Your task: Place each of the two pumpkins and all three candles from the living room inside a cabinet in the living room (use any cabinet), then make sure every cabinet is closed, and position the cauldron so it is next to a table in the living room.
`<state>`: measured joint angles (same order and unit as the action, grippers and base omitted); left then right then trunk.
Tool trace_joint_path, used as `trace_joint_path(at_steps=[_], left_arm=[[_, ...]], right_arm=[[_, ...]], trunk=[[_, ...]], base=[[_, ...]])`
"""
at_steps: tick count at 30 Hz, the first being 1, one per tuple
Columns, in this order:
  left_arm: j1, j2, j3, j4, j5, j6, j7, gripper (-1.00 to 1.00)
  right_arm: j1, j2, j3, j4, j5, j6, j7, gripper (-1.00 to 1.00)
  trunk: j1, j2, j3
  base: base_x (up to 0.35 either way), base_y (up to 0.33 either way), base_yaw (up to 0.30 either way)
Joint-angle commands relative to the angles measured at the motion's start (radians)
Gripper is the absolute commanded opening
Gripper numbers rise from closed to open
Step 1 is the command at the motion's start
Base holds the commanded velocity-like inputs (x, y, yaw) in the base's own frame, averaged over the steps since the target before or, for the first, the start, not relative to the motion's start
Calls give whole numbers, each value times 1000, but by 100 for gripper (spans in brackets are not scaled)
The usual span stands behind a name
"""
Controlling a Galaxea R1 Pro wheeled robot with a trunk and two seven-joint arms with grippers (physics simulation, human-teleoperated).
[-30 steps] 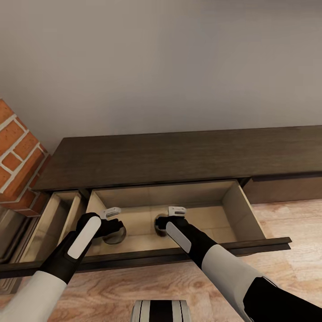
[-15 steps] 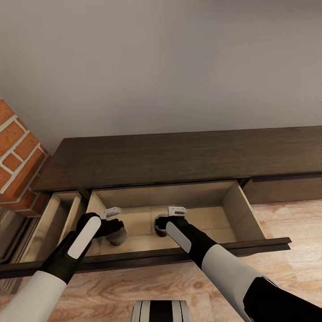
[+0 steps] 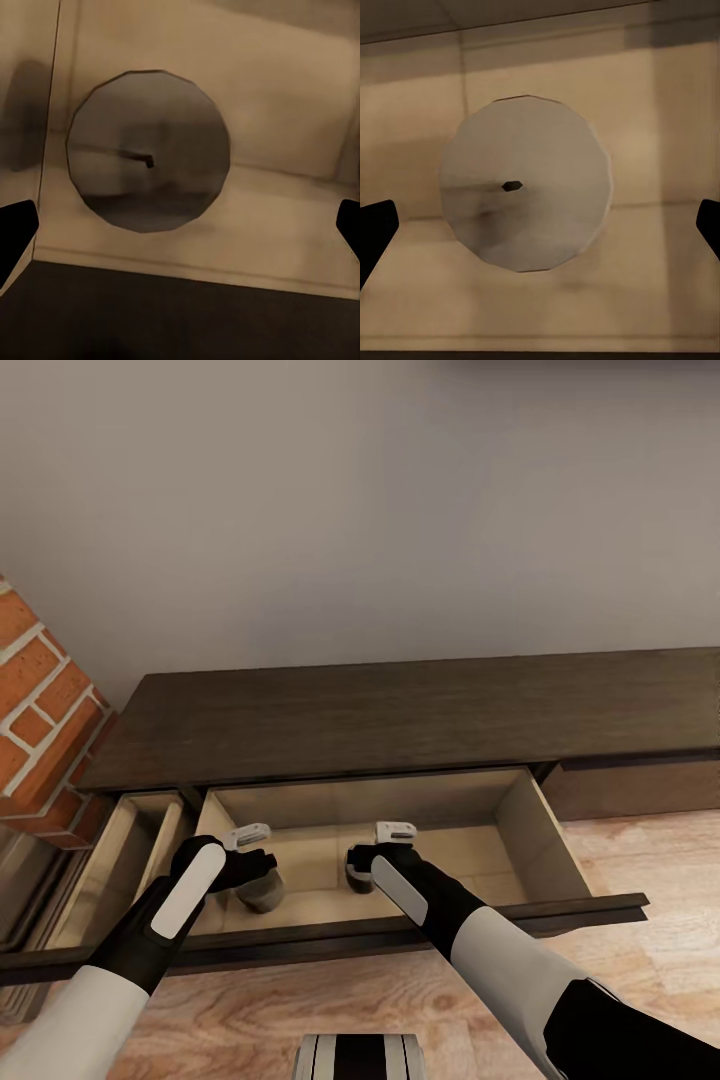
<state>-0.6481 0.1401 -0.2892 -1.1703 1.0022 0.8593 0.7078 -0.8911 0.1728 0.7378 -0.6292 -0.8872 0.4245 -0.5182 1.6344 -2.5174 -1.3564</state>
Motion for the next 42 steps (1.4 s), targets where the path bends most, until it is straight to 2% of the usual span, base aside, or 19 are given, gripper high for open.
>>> trace_joint_path(at_steps=[1, 8, 13, 42], left_arm=[[-1, 1, -3, -1, 11, 0, 10, 100], [-1, -9, 4, 6, 14, 0, 11, 100], [-1, -13, 9, 5, 17, 1, 11, 100], [-1, -20, 10, 9, 19, 4, 10, 100]], right_arm=[[-1, -1, 5, -1, -7, 2, -8, 100], [-2, -1, 5, 1, -6, 3, 23, 100], [-1, -1, 5, 8, -4, 3, 45, 100], [-1, -6, 3, 11, -4, -10, 49, 100]], trunk=[[-1, 0, 3], [-4, 2, 30], [-5, 2, 38], [-18, 9, 150]], base=[[0, 0, 0], [0, 0, 0], [0, 0, 0], [-24, 0, 0]])
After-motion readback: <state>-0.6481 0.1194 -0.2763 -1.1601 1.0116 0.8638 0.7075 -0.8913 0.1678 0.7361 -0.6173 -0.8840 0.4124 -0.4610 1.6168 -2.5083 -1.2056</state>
